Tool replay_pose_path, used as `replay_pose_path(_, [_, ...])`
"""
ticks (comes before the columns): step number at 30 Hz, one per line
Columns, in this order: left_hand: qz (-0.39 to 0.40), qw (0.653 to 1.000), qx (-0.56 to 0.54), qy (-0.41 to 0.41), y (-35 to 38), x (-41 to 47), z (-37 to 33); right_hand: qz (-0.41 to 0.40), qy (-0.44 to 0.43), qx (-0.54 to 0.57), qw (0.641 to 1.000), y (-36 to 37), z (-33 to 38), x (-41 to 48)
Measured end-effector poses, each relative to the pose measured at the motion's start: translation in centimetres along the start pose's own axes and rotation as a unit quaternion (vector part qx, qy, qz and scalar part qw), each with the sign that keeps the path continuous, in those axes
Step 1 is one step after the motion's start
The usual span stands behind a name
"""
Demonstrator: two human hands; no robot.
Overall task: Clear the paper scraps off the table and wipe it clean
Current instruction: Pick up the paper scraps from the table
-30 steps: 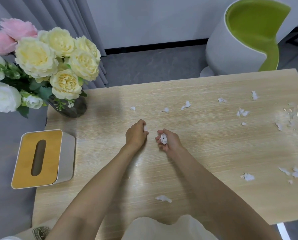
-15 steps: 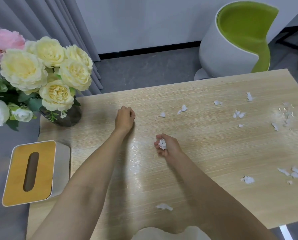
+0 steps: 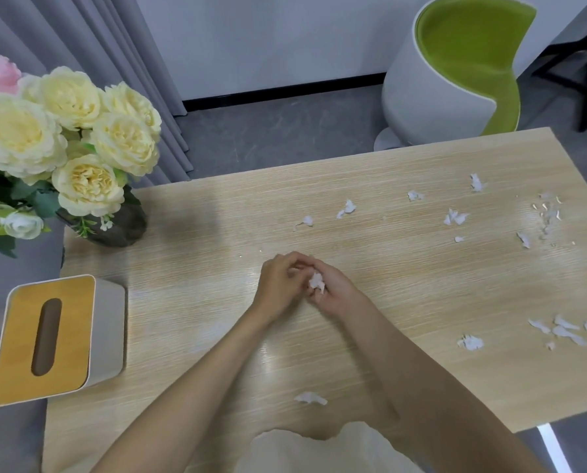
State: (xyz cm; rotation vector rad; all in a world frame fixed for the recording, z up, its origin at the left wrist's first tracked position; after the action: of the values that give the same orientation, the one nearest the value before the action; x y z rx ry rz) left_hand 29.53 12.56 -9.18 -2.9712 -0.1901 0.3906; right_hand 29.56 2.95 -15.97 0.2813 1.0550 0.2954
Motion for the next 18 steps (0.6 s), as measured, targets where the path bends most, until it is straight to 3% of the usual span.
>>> replay_pose_path(2, [-0.085,0.993,-0.074,-0.022,-1.9,0.6,0.4,-0.036,-0.007,-0.042,0.998,-1.1,0.1,-0.1])
replay_pose_path(4, [-0.13,0.991,0.026,0.001,-3.4,2.0,0.8,-0.055,-0.008,-0.058,0.997,-2.2,0.0,-0.2])
replay_pose_path(6, [-0.079,0.968,0.232,0.051,-2.3,4.2,0.8,-0.065,-0.011,-0.053,0.996,-3.3,0.1,-0.4])
replay_pose_path(8, [0.007,0.934,0.346,0.085,0.3,6.3,1.0,-0.077,-0.011,-0.044,0.996,-4.1,0.1,-0.6])
replay_pose_path(11, [0.077,0.897,0.422,0.106,3.9,8.3,1.2,-0.093,-0.014,-0.033,0.995,-5.2,-0.2,-0.6])
replay_pose_path(18, [0.083,0.81,0.531,0.234,6.2,9.4,0.2,-0.108,-0.032,-0.018,0.993,-7.3,0.0,-1.5])
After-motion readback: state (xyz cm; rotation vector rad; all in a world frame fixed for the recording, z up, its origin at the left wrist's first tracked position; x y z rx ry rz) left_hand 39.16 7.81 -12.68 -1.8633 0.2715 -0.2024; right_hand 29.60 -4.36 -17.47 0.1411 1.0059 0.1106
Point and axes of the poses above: each hand's wrist, its own x-axis towards the middle knuckle, its own y-axis out of the palm, z = x × y, the point moved 8 cm from there along x, towards the middle knuckle, and after that the axes turned 14 degrees about -x, right-handed, at the moved point
